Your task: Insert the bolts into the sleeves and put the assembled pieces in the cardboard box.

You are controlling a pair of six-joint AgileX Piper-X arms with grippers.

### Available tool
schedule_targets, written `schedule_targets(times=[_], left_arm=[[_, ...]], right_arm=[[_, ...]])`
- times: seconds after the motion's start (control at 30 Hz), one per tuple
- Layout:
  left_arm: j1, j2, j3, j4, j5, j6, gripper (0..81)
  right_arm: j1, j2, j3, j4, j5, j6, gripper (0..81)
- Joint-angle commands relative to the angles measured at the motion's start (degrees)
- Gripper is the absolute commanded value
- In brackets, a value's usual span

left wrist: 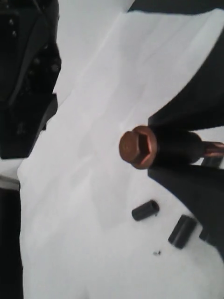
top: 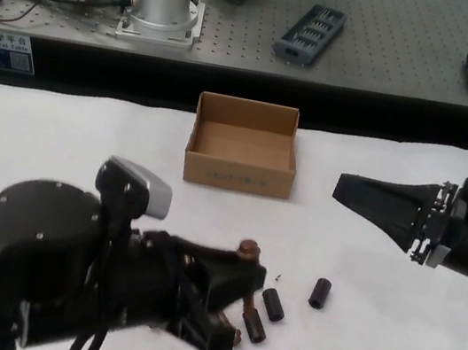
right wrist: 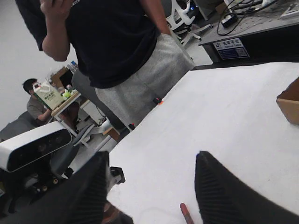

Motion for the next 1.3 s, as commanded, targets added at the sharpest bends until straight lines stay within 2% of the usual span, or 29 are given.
schedule_targets(times=[0.0,0.17,0.33,0.6,0.8,0.93,1.27], left_arm=[[2.30,0.99,-5.13,3.70,-5.41,6.89,5.0],[6.24,5.89,-13.05,8.19,-5.08,11.89,5.0],[10.42,11.42,-20.24,8.50,-4.86,12.15,5.0],[16.04,19.29,-34.90,21.52,-2.29,18.36,5.0],[18.24,23.71,-40.75,22.29,-0.61,18.56,5.0],[19.06,26.34,-44.91,25.50,0.24,19.36,5.0],[19.45,31.59,-52.09,29.87,0.22,22.18,5.0]], right_arm=[[-0.37,-0.30,-0.68,-1.28,-0.98,1.16,36.7],[-0.37,-1.02,-0.68,-1.38,-7.88,1.38,25.7],[-0.56,-3.83,-0.68,-1.40,-9.07,0.85,19.0],[-0.56,-8.50,-0.55,2.21,-10.68,0.76,18.6],[-0.56,-11.90,0.72,7.46,-10.78,-2.25,17.3],[-0.56,-14.83,3.36,9.31,-10.83,-2.97,12.5],[-0.56,-21.73,7.79,11.29,-10.18,-2.46,12.3]])
